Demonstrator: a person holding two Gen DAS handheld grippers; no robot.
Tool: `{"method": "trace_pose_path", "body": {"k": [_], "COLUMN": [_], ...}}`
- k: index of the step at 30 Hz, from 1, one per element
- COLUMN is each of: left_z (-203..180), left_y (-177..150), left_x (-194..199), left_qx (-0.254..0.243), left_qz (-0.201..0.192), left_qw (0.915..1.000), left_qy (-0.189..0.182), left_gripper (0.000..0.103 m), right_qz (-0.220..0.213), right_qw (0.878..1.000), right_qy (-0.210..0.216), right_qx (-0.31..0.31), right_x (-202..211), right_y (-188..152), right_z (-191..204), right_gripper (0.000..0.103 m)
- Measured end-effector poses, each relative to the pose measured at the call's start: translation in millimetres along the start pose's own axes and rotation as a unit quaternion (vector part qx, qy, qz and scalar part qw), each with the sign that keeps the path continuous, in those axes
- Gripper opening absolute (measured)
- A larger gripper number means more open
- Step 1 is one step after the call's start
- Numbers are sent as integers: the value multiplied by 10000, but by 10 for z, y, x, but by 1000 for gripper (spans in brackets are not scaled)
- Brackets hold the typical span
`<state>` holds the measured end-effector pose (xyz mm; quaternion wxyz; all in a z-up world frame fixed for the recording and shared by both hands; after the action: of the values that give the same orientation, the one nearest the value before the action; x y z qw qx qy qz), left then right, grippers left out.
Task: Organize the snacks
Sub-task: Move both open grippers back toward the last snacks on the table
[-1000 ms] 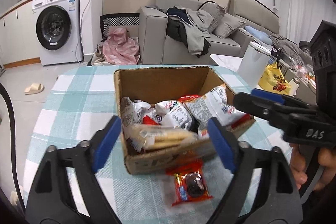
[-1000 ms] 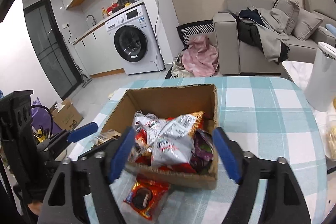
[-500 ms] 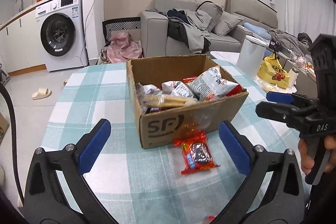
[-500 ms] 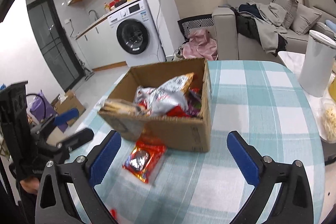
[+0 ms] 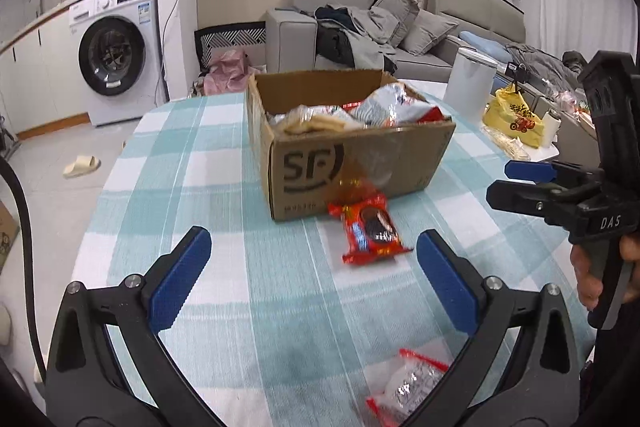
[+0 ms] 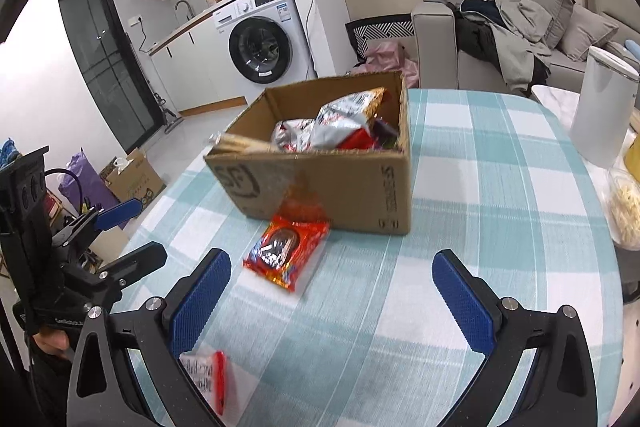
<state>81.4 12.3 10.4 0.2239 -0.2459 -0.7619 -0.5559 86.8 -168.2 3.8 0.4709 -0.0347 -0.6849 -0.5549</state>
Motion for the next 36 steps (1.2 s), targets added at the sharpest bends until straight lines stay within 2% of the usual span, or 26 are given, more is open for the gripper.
{"method": "trace_pose_path", "body": {"k": [7, 13, 20, 27, 36], "left_z": [58, 44, -43, -231, -309], "left_y": [-230, -458, -687, -968, -1147], "left_x": [73, 97, 107, 46, -51], "left_qx": [-1, -258, -420, -883, -1209], "left_qz": [58, 202, 466, 848, 1148], "left_qw": [9999, 9994, 9980, 9919, 9854], "left_qy": [85, 122, -81, -338, -354], "left_gripper": [103, 103, 103, 103, 102], "right_qz": [10, 109, 365, 478, 559], "right_qw": [9999, 9998, 9989, 9982, 9976], "right_qy": [-23, 1, 30, 28, 56], "right_qx": [122, 181, 280, 360, 397], "right_x": [44, 5, -101, -147, -184], "right_y": [-184, -385, -554, -619, -637], "right_z": [125, 235, 294, 330, 370], "right_gripper": [103, 103, 103, 103, 103]}}
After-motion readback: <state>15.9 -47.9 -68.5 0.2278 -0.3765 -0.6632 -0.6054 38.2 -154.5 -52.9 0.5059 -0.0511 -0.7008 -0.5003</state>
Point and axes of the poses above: each gripper's, at about its wrist camera, not at the fingertips, and x roughly against the way its jaws point, z to its left, y to its top, the point moved 3 cm from there along -x, roughly the way its jaws point, and after that the axes turned 14 degrees about x, right-handed, at the moved point
